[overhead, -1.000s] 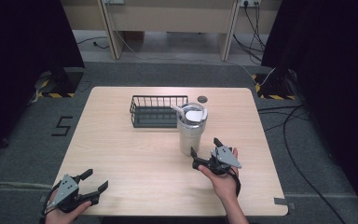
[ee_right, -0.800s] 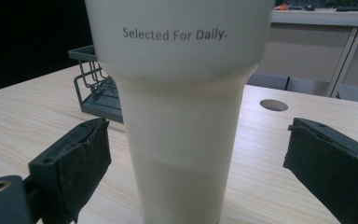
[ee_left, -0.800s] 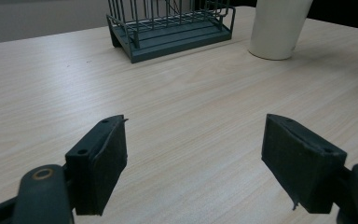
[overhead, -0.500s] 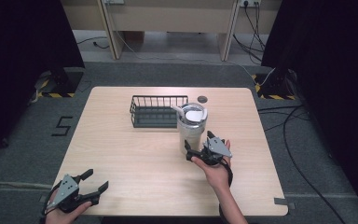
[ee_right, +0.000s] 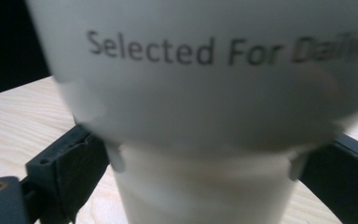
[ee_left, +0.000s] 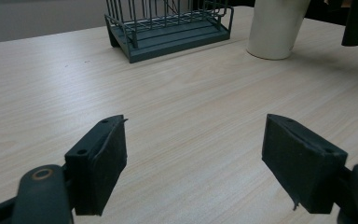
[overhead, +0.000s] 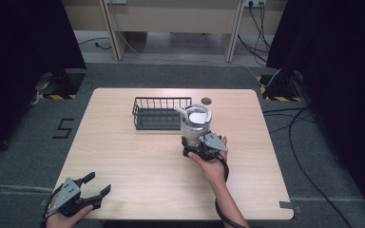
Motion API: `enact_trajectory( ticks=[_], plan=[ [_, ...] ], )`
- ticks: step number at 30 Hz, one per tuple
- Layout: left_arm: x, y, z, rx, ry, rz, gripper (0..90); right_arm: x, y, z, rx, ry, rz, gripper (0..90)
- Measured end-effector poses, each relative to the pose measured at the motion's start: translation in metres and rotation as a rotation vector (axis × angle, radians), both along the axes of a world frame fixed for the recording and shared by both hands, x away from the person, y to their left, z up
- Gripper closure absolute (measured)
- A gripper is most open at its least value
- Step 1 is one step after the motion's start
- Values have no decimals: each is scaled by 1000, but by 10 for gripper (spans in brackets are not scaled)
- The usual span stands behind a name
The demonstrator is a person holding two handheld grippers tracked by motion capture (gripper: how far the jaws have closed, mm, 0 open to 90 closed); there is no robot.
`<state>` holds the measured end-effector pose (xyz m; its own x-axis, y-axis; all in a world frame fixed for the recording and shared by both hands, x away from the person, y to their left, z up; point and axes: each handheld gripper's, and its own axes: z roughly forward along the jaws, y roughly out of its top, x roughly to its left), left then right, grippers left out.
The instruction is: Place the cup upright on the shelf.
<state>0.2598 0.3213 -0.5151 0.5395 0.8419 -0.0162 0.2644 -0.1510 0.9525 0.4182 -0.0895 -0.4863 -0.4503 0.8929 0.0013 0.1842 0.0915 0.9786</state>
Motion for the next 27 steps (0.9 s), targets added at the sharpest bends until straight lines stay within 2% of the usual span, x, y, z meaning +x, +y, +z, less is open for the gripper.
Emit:
enact_trajectory(
  ticks=[8, 21, 27],
  plan=[
    [0, -1, 0, 2, 0, -12, 216, 7, 2, -3, 22, -23, -3, 85],
    [0, -1, 0, 1, 0, -17, 217, 7, 5, 2, -14, -23, -3, 96],
    [0, 0, 0, 0, 1, -15, 217, 7, 8, 9, -12, -34, 9, 96]
  ],
)
